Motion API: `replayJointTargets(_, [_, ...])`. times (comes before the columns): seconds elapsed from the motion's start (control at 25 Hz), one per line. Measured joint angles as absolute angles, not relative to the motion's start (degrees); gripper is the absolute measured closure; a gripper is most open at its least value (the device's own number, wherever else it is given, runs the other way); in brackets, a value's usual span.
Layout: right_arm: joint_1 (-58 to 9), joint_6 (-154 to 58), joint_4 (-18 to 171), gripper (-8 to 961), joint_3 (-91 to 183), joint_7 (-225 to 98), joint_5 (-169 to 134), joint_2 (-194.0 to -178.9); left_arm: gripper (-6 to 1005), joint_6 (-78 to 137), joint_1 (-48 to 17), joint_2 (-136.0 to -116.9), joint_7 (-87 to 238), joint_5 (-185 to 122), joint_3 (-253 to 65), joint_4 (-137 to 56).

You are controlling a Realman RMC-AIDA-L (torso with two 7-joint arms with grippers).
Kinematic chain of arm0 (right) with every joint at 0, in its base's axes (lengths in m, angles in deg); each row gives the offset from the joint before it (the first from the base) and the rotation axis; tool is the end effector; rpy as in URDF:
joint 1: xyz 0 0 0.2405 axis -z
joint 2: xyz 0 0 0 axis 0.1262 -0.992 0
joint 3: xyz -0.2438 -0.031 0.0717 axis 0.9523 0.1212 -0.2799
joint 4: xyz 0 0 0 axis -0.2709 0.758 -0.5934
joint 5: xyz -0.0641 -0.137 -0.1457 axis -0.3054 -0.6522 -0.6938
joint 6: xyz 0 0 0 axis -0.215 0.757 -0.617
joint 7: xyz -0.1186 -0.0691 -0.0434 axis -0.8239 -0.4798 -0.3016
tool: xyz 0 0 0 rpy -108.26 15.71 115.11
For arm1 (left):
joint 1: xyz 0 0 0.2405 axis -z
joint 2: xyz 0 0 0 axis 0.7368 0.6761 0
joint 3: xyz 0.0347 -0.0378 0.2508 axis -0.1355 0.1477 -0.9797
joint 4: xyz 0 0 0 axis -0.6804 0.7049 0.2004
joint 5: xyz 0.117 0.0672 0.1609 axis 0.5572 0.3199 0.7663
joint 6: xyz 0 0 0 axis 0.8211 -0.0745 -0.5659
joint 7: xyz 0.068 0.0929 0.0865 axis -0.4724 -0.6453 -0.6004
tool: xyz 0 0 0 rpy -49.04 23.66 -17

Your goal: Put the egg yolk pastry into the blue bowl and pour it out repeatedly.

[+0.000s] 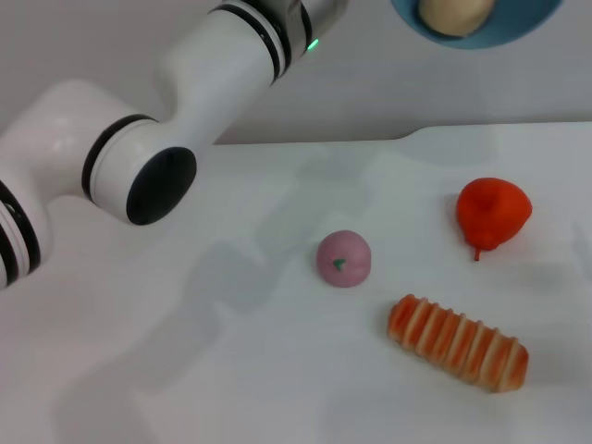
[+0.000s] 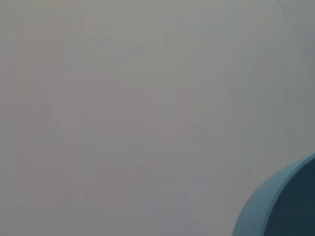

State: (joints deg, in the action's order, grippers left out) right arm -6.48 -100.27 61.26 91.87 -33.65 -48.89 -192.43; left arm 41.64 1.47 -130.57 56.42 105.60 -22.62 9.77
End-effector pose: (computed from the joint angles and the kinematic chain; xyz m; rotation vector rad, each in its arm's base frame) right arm 0.3886 0.2932 0.0304 -1.6655 0.6723 0.6056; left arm -0.0247 0.4431 -0.0610 -2.0232 0.0685 -0.7097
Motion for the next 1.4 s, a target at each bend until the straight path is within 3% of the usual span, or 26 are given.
replayJointTargets(0.4, [-6.4, -100.3, 62.1, 430, 91.8, -33.8, -48.8, -192.46, 999, 43.9, 2.5, -130.6, 48.3, 104.3, -22.9, 11.9])
replayJointTargets(0.64, [-6.7, -100.8, 62.4, 429, 91.8, -33.8, -48.8, -192.62, 999, 44.9, -1.0, -130.64, 37.0, 101.6, -24.5, 18.2])
replayJointTargets(1.04, [-8.5, -100.6, 63.1, 409, 91.8, -33.8, -48.8, -192.42, 1000, 52.6, 0.6, -130.65, 29.8, 91.0, -29.3, 12.5])
replayJointTargets(1.4, [-9.4, -100.5, 63.0, 389, 91.8, -33.6, -48.8, -192.48, 999, 23.2, 3.0, -130.26, 29.9, 88.4, -16.5, 12.4])
